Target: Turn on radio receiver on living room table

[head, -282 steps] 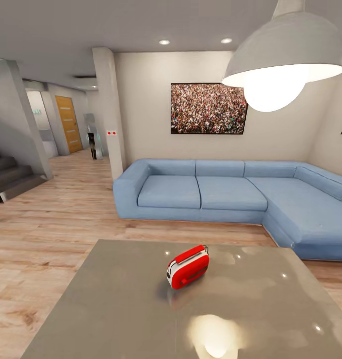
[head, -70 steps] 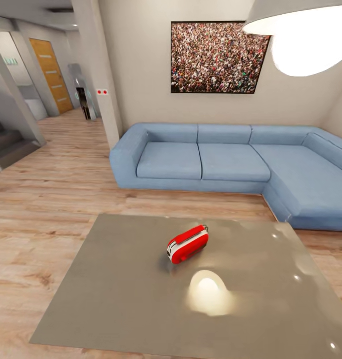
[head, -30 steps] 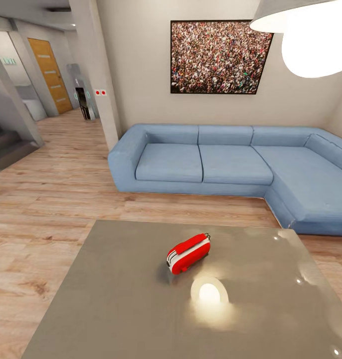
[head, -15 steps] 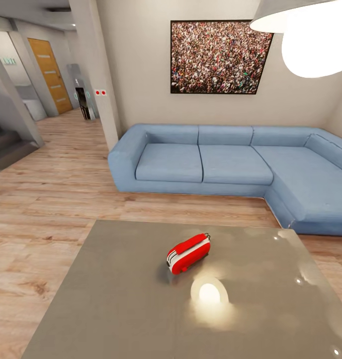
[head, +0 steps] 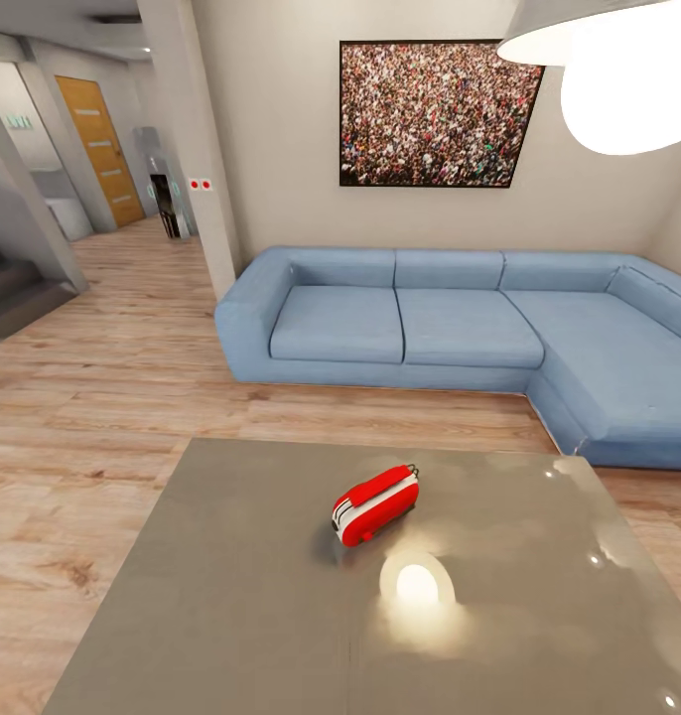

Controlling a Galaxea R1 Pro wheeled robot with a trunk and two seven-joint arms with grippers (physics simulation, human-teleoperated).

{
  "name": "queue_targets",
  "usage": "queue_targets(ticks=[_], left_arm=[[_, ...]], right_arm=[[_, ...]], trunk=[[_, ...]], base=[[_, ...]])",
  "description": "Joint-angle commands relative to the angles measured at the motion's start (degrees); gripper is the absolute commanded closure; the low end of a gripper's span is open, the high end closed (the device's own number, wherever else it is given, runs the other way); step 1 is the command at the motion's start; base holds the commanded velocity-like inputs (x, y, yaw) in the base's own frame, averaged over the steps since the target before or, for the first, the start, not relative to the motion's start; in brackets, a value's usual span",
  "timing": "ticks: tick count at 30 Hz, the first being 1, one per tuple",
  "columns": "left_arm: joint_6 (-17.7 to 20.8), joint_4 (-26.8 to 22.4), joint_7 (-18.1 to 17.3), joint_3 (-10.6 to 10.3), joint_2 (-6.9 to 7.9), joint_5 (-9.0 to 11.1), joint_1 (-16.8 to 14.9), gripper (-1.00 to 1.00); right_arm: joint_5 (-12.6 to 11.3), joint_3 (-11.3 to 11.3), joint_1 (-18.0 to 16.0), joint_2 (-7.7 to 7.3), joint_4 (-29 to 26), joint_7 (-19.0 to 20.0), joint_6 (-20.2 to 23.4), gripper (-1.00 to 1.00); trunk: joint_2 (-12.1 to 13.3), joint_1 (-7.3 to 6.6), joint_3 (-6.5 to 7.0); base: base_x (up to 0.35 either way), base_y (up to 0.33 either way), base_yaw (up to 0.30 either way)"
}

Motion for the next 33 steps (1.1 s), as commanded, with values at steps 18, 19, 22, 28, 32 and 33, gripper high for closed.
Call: queue_targets(ticks=[18,19,22,28,32,33], left_arm=[[-1.3,-0.3,-13.2,0.2,9.89,11.5,0.0,-1.0],[-1.3,-0.3,-13.6,0.2,10.32,12.0,0.0,-1.0],[-1.2,-0.7,-15.5,0.2,11.85,14.0,0.0,-1.0],[3.8,-12.0,-18.3,1.1,15.18,19.9,0.0,-1.0],[12.5,-22.3,-18.6,1.8,19.69,23.9,0.0,-1.0],[14.7,-25.5,-18.7,2.6,21.03,25.0,0.0,-1.0]], right_arm=[[-1.3,-12.8,0.0,-9.31,-14.1,0.0,14.7,-1.0],[-1.3,-13.5,0.0,-9.39,-15.1,0.0,15.5,-1.0],[-1.3,-15.7,0.0,-9.61,-19.0,0.0,18.8,-1.0],[-1.3,-17.0,0.0,-9.62,-27.6,-0.3,24.4,-1.0],[-1.3,-17.2,0.0,-9.54,-31.4,-0.8,27.9,-1.0],[-1.3,-17.2,0.0,-9.51,-32.0,-0.9,28.4,-1.0]], trunk=[[0.0,0.0,0.0],[0.0,0.0,0.0],[0.0,0.0,0.0],[0.0,0.0,0.0],[0.0,0.0,0.0],[0.0,0.0,0.0]], base=[[0.0,0.0,0.0],[0.0,0.0,0.0],[0.0,0.0,0.0],[0.0,0.0,0.0],[0.0,0.0,0.0],[0.0,0.0,0.0]])
